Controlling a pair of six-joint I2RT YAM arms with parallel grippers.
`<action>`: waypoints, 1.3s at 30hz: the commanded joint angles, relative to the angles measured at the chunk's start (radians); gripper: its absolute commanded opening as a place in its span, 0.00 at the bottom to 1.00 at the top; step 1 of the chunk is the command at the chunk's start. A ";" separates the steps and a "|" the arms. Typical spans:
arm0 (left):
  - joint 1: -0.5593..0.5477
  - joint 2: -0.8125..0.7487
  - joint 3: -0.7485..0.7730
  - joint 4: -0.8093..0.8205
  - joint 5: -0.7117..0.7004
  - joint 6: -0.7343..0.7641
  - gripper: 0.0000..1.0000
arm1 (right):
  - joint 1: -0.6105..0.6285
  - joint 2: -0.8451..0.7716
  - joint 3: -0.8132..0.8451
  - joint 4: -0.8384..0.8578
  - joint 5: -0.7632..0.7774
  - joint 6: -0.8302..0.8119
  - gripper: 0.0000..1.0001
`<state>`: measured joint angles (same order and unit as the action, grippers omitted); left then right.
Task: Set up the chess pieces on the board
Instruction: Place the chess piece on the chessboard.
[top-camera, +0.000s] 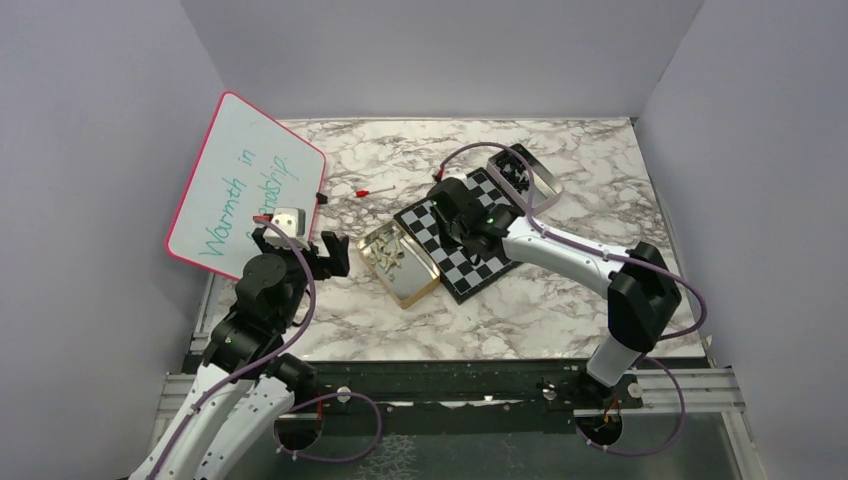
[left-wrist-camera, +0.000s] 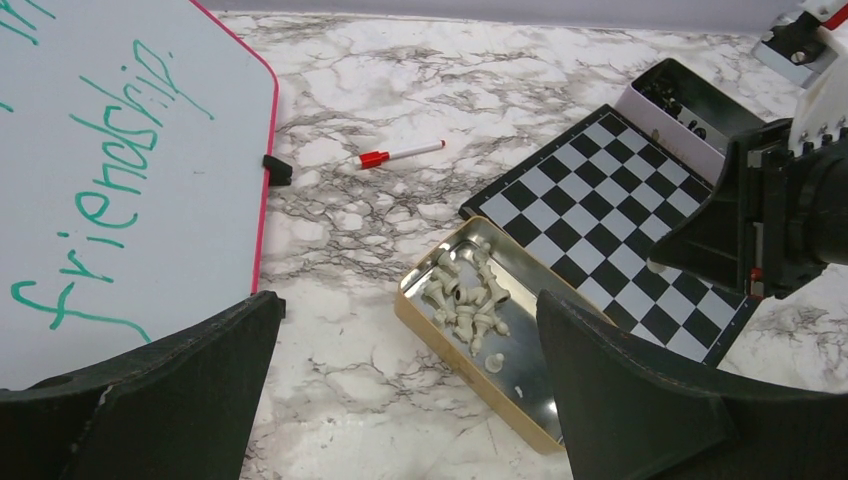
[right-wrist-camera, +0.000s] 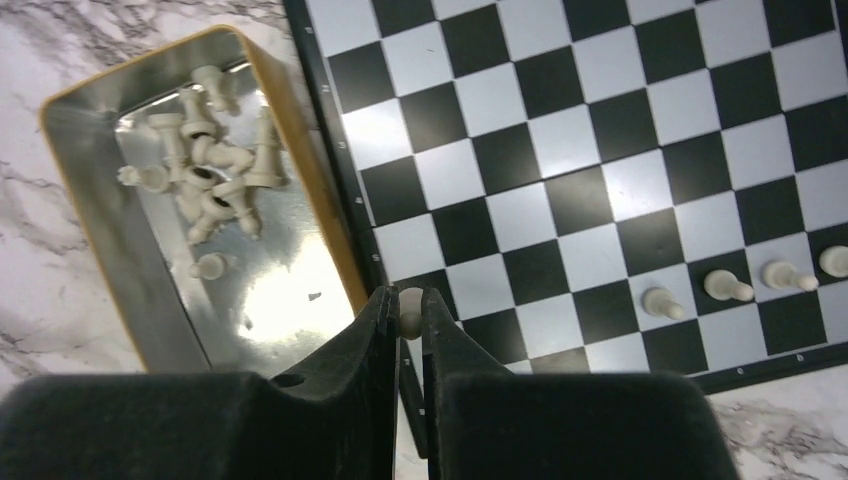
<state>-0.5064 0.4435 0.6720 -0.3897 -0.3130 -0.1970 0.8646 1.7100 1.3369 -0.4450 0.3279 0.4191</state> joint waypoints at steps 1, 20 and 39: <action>-0.005 0.017 -0.005 0.023 0.016 0.002 0.99 | -0.041 -0.059 -0.075 -0.015 0.057 0.040 0.14; -0.005 0.023 -0.006 0.024 0.023 0.000 0.99 | -0.148 -0.046 -0.260 0.057 0.124 0.145 0.16; -0.006 0.013 -0.006 0.023 0.023 0.000 0.99 | -0.196 0.005 -0.272 0.074 0.098 0.178 0.17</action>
<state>-0.5064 0.4637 0.6720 -0.3901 -0.3038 -0.1978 0.6720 1.6997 1.0779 -0.3962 0.4099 0.5762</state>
